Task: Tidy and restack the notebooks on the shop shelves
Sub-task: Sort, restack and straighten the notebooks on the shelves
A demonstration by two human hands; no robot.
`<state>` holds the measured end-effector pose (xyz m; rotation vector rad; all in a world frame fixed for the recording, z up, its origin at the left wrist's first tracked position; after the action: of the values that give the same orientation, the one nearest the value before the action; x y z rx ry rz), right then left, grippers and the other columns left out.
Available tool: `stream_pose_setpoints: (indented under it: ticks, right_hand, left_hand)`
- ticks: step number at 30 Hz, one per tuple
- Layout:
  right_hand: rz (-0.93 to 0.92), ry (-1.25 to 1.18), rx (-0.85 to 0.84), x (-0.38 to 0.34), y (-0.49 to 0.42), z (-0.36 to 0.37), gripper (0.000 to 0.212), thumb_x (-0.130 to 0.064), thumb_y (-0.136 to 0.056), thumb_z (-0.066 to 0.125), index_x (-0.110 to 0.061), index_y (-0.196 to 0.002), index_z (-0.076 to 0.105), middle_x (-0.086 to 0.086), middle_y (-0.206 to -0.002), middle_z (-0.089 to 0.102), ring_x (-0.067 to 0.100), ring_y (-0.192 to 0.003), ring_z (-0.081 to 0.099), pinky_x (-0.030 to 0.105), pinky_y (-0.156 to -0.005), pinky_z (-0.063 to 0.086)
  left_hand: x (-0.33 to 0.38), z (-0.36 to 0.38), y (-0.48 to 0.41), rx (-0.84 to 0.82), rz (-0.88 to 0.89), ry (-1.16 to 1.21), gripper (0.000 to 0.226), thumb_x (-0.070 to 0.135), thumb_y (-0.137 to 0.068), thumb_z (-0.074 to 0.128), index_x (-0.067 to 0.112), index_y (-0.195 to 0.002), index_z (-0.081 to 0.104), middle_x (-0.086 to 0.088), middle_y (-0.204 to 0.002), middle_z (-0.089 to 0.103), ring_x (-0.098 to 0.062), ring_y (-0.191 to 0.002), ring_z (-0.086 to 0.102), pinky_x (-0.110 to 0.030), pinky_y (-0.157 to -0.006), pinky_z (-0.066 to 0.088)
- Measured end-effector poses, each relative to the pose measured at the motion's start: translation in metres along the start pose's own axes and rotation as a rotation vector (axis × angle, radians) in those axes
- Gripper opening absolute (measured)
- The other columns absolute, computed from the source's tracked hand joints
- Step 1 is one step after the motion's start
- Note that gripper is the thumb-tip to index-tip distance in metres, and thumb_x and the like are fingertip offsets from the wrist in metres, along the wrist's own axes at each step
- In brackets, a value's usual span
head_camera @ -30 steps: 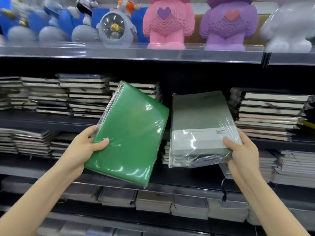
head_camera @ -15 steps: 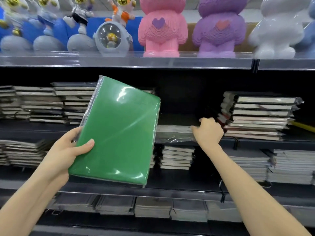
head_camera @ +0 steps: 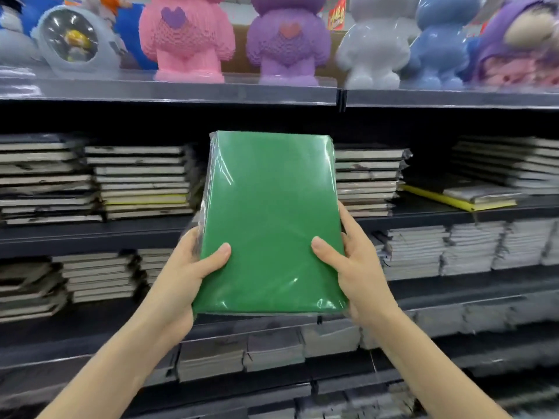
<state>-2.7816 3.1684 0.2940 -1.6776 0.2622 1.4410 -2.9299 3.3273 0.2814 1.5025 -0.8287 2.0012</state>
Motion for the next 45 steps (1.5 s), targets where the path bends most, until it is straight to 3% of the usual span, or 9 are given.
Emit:
stream_pose_setpoints:
  ticks: [7, 11, 16, 25, 29, 34, 38, 41, 45]
  right_hand:
    - [0.025, 0.048, 0.183, -0.03, 0.028, -0.172, 0.061, 0.002, -0.088, 0.057, -0.033, -0.137, 0.046, -0.018, -0.126, 0.061, 0.004, -0.116, 0.058, 0.029, -0.092, 0.053]
    - [0.116, -0.007, 0.309, -0.032, 0.032, -0.262, 0.06, 0.0, -0.086, 0.059, -0.032, -0.137, 0.048, -0.01, -0.121, 0.066, 0.018, -0.108, 0.065, 0.044, -0.088, 0.055]
    - [0.202, 0.035, 0.365, -0.037, 0.009, -0.35, 0.048, -0.002, -0.088, 0.059, -0.026, -0.129, 0.056, -0.002, -0.108, 0.072, 0.026, -0.094, 0.07, 0.049, -0.082, 0.057]
    - [0.369, 0.064, 0.386, -0.011, -0.092, -0.451, 0.025, 0.0, -0.092, 0.052, -0.011, -0.112, 0.064, 0.008, -0.083, 0.074, 0.019, -0.062, 0.071, 0.028, -0.047, 0.055]
    - [0.413, 0.113, 0.353, 0.004, -0.145, -0.483, 0.031, -0.005, -0.089, 0.061, -0.011, -0.119, 0.06, 0.009, -0.096, 0.073, 0.019, -0.072, 0.071, 0.031, -0.059, 0.059]
    - [0.462, 0.285, 0.236, 0.024, -0.221, -0.512, 0.108, -0.04, -0.033, 0.095, -0.01, -0.13, 0.056, 0.009, -0.123, 0.064, 0.026, -0.113, 0.06, 0.045, -0.102, 0.045]
    - [0.449, 0.633, 0.112, 0.03, -0.243, -0.517, 0.052, -0.033, -0.076, 0.078, -0.008, -0.119, 0.063, 0.005, -0.119, 0.064, 0.017, -0.1, 0.061, 0.025, -0.085, 0.048]
    - [0.088, 1.271, 0.124, 0.011, -0.227, -0.524, 0.047, -0.053, -0.084, 0.062, -0.024, -0.122, 0.065, 0.002, -0.123, 0.064, 0.022, -0.115, 0.057, 0.031, -0.089, 0.045]
    - [0.038, 1.062, -0.204, 0.03, -0.205, -0.526, 0.043, -0.054, -0.081, 0.063, -0.045, -0.122, 0.059, -0.005, -0.143, 0.047, 0.006, -0.134, 0.037, 0.022, -0.104, 0.03]
  left_hand:
    - [-0.019, 0.152, -0.003, -0.093, 0.149, -0.39, 0.056, 0.026, -0.071, 0.08, 0.045, -0.114, 0.049, 0.009, -0.102, 0.064, -0.005, -0.082, 0.064, -0.016, -0.066, 0.048]
    - [-0.031, 0.24, -0.011, -0.135, 0.239, -0.512, 0.079, 0.033, -0.074, 0.077, 0.038, -0.14, 0.034, 0.019, -0.106, 0.052, 0.003, -0.089, 0.054, -0.014, -0.07, 0.043]
    - [-0.042, 0.334, -0.031, -0.301, 0.333, -0.61, 0.078, 0.036, -0.072, 0.079, 0.035, -0.138, 0.038, 0.023, -0.117, 0.044, 0.003, -0.105, 0.047, -0.013, -0.088, 0.037]
    - [-0.065, 0.436, -0.102, -0.39, 0.521, -0.738, 0.086, 0.048, -0.071, 0.075, 0.02, -0.143, 0.039, 0.007, -0.149, 0.035, -0.005, -0.136, 0.029, -0.014, -0.105, 0.018]
    - [-0.07, 0.458, -0.137, -0.318, 0.517, -0.72, 0.082, 0.049, -0.072, 0.074, 0.017, -0.141, 0.043, 0.004, -0.145, 0.042, -0.01, -0.134, 0.036, -0.028, -0.112, 0.029]
    - [-0.08, 0.477, -0.18, -0.197, 0.424, -0.736, 0.08, 0.05, -0.073, 0.074, 0.014, -0.139, 0.046, -0.001, -0.142, 0.048, -0.015, -0.13, 0.043, -0.032, -0.11, 0.035]
    - [-0.101, 0.498, -0.193, -0.136, 0.35, -0.81, 0.08, 0.052, -0.076, 0.07, 0.013, -0.14, 0.043, -0.003, -0.144, 0.045, -0.016, -0.134, 0.038, -0.025, -0.107, 0.029]
    - [-0.109, 0.51, -0.196, -0.075, 0.345, -0.822, 0.079, 0.052, -0.076, 0.07, 0.015, -0.14, 0.043, -0.001, -0.143, 0.044, -0.015, -0.133, 0.039, -0.022, -0.104, 0.029]
    - [-0.118, 0.521, -0.198, -0.027, 0.328, -0.813, 0.079, 0.051, -0.079, 0.068, 0.018, -0.143, 0.037, 0.002, -0.146, 0.039, -0.013, -0.135, 0.034, -0.018, -0.1, 0.024]
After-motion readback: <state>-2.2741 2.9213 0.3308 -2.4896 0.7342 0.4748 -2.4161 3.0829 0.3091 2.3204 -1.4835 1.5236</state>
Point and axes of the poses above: each hand's wrist, its own y-axis away from the middle knuckle, its own z-axis out of the palm, x = y × z, the point moved 8 cm from there along -y, towards the middle knuckle
